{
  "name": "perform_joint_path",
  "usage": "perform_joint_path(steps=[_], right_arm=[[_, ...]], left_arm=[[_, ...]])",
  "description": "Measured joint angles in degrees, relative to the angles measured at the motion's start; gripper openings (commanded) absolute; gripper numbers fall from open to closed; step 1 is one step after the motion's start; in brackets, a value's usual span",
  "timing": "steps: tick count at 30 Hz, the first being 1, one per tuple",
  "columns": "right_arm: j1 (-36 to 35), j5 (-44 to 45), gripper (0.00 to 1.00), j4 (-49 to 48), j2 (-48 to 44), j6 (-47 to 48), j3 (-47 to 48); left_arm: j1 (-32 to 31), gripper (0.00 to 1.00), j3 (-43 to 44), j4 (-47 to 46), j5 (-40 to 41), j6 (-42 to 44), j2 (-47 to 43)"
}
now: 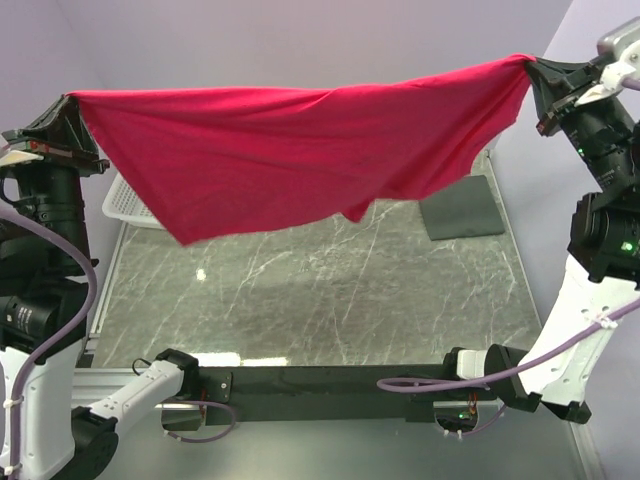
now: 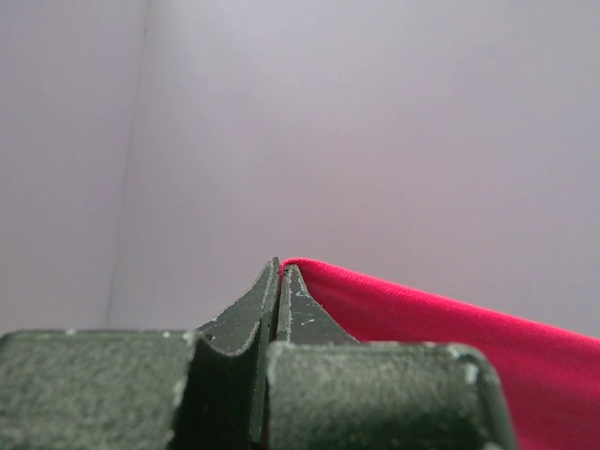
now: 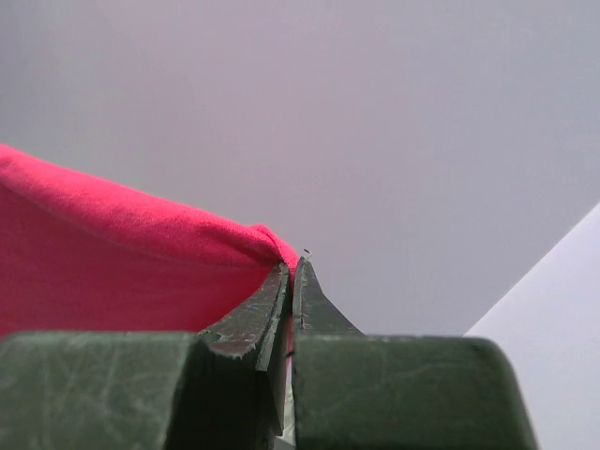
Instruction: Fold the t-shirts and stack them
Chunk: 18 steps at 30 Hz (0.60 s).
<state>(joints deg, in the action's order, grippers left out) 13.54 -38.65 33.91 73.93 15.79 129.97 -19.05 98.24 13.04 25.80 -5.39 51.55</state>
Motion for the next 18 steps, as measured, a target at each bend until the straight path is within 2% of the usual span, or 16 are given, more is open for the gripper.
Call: perform_joint_path(steps=[10, 18], right_arm=[[1.25, -0.20, 0.00, -0.74, -1.84, -1.27, 0.50], [1.27, -1.36, 0.00, -1.03, -3.13, -1.16, -5.81]], left_arm=[[0.00, 0.01, -0.44, 0.09, -2.62, -0.04, -0.35], [0.00, 0.01, -3.69, 0.09, -3.91, -0.59, -0.37]])
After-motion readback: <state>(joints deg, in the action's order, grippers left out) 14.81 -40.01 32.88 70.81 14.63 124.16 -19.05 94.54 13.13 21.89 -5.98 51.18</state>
